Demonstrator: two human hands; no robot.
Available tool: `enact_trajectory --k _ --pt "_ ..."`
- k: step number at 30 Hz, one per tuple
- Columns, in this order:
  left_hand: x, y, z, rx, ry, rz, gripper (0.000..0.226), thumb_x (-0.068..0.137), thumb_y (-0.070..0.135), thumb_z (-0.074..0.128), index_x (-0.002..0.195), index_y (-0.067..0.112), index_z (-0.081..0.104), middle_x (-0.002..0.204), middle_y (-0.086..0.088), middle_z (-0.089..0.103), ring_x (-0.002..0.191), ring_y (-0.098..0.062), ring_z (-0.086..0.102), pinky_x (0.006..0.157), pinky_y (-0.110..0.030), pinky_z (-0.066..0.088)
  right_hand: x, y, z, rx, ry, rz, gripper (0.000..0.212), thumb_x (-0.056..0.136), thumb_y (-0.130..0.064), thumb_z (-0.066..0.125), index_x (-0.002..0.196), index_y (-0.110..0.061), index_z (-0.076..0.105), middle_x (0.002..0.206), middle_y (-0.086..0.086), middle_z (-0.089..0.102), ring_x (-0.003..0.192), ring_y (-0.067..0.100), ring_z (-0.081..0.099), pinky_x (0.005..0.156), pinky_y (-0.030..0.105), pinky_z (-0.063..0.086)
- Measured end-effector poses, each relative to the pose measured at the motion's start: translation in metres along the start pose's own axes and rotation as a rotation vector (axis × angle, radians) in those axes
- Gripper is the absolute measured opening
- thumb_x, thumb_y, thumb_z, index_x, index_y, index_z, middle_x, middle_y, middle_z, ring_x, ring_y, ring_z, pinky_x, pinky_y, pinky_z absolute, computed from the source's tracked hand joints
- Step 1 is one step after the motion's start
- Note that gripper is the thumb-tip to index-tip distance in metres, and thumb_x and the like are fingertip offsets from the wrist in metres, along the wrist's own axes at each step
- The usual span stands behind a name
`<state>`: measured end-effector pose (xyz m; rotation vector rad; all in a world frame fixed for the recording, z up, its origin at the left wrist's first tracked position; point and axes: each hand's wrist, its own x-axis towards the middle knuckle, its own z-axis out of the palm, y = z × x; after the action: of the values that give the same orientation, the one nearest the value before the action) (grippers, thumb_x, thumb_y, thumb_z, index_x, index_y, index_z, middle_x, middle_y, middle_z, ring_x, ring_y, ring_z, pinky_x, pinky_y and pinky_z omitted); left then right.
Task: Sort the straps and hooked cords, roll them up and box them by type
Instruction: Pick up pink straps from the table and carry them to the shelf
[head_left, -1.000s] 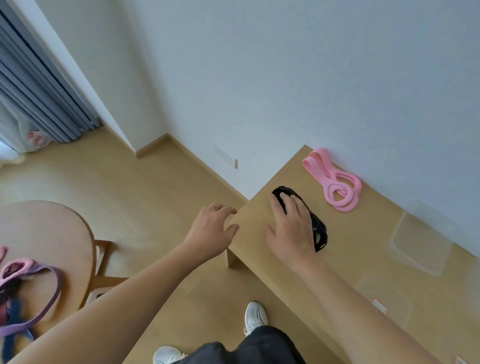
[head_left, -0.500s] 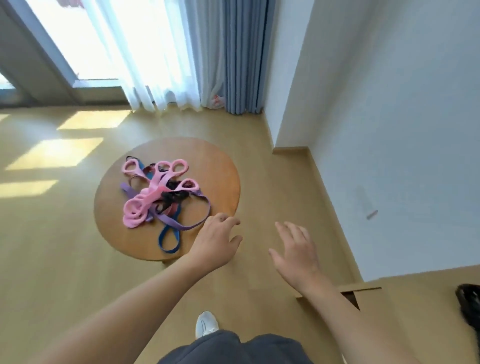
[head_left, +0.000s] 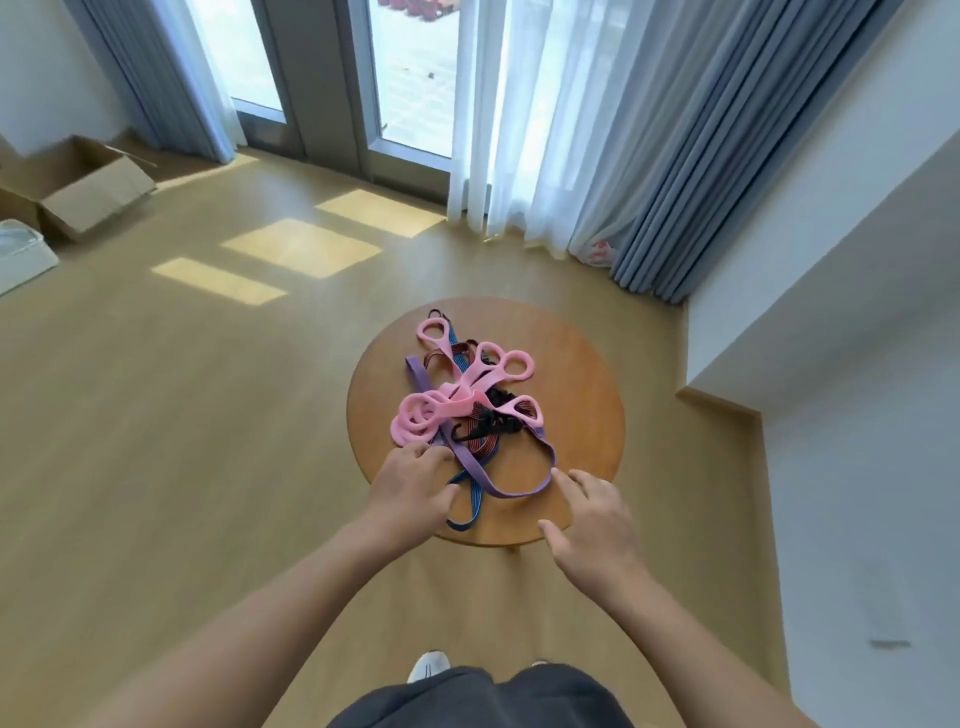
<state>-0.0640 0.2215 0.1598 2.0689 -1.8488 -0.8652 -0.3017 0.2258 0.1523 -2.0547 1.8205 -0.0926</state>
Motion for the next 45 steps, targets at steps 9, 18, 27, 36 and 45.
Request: enact_trajectory --k 9,18,27,36,45 --pt "0.046 -0.01 -0.003 -0.026 0.026 -0.126 0.043 0.095 0.033 0.065 0.137 0.024 0.059 0.143 -0.002 0.054 0.132 -0.023 0.046 0.107 -0.032 0.039 0.082 0.004 0.004 0.022 -0.112 -0.065 0.066 0.093 -0.037 0.065 0.152 -0.019 0.042 0.149 0.002 0.047 0.139 0.022 0.036 0.115 0.033 0.032" --pt "0.121 0.006 0.002 -0.028 0.011 -0.282 0.046 0.096 0.029 0.065 0.141 0.021 0.058 0.144 -0.002 0.054 0.132 -0.023 0.046 0.107 -0.032 0.038 0.209 0.029 0.021 0.031 -0.337 -0.054 0.056 0.096 -0.037 0.059 0.148 -0.018 0.047 0.14 0.003 0.055 0.129 0.026 0.044 0.109 0.035 0.039" --pt "0.16 0.007 0.02 -0.061 -0.021 -0.392 0.039 0.091 0.021 0.07 0.13 0.017 0.066 0.135 -0.004 0.062 0.123 -0.03 0.053 0.101 -0.031 0.039 0.295 0.048 0.073 -0.03 -0.572 0.034 0.043 0.095 -0.029 0.056 0.136 -0.018 0.054 0.132 0.01 0.055 0.119 0.034 0.05 0.094 0.039 0.046" --pt "0.172 0.002 0.031 -0.076 -0.071 -0.425 0.037 0.091 0.017 0.071 0.128 0.013 0.067 0.129 -0.009 0.063 0.12 -0.032 0.053 0.095 -0.025 0.033 0.3 0.06 0.089 -0.094 -0.448 0.024 0.024 0.091 -0.017 0.052 0.112 -0.015 0.064 0.121 0.009 0.056 0.109 0.032 0.047 0.085 0.037 0.042" --pt "0.197 0.022 0.01 -0.102 -0.07 -0.274 0.047 0.092 0.027 0.069 0.138 0.02 0.059 0.133 -0.004 0.059 0.124 -0.023 0.05 0.097 -0.026 0.034 0.285 0.011 0.002 0.411 -0.153 -0.051 0.026 0.088 -0.02 0.049 0.099 -0.01 0.07 0.086 0.007 0.07 0.08 0.03 0.06 0.066 0.034 0.038"
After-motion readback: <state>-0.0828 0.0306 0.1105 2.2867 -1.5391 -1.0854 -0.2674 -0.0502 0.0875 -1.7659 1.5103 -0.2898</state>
